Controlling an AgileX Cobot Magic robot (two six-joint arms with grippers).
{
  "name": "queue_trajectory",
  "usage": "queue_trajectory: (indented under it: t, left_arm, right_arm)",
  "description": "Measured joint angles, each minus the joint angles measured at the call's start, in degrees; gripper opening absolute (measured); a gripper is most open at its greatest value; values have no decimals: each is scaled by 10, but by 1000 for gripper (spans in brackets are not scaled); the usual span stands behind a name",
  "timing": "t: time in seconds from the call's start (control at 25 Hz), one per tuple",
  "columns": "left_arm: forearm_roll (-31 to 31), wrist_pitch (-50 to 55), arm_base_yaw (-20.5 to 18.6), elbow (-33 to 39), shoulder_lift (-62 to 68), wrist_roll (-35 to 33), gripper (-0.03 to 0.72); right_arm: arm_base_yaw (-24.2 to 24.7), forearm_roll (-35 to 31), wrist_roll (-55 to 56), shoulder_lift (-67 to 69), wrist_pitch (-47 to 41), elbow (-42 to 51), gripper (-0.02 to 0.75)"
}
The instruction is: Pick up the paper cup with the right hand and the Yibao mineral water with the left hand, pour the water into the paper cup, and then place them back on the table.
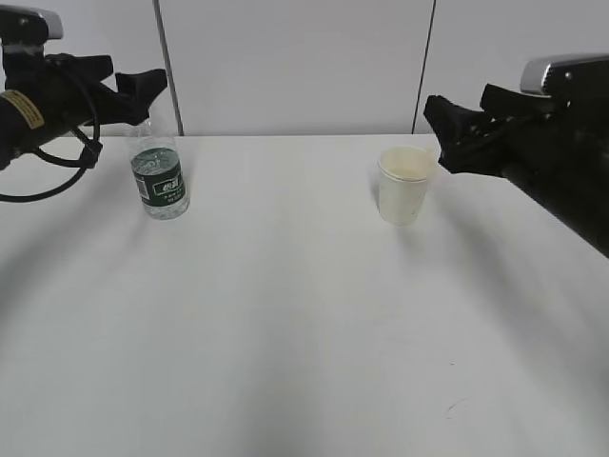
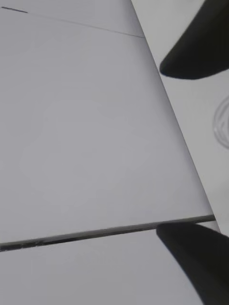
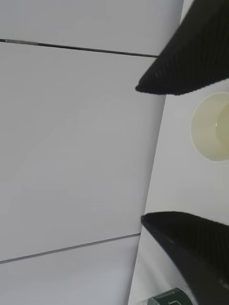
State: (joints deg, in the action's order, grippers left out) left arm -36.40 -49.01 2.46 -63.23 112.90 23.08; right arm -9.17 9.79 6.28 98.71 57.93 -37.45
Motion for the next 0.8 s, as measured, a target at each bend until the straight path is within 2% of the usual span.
queue_trajectory:
  t: [0.24, 0.52, 0.8]
  left_arm:
    - [6, 68, 0, 0, -56, 24, 552]
    - [48, 159, 1, -6, -116, 34, 542]
    - [57, 386, 11, -78, -144, 76, 541]
  right_arm:
    - [0, 0, 0, -34, -130, -70, 575]
    - [0, 3, -1, -52, -296, -180, 573]
    - [0, 3, -1, -52, -514, -304, 572]
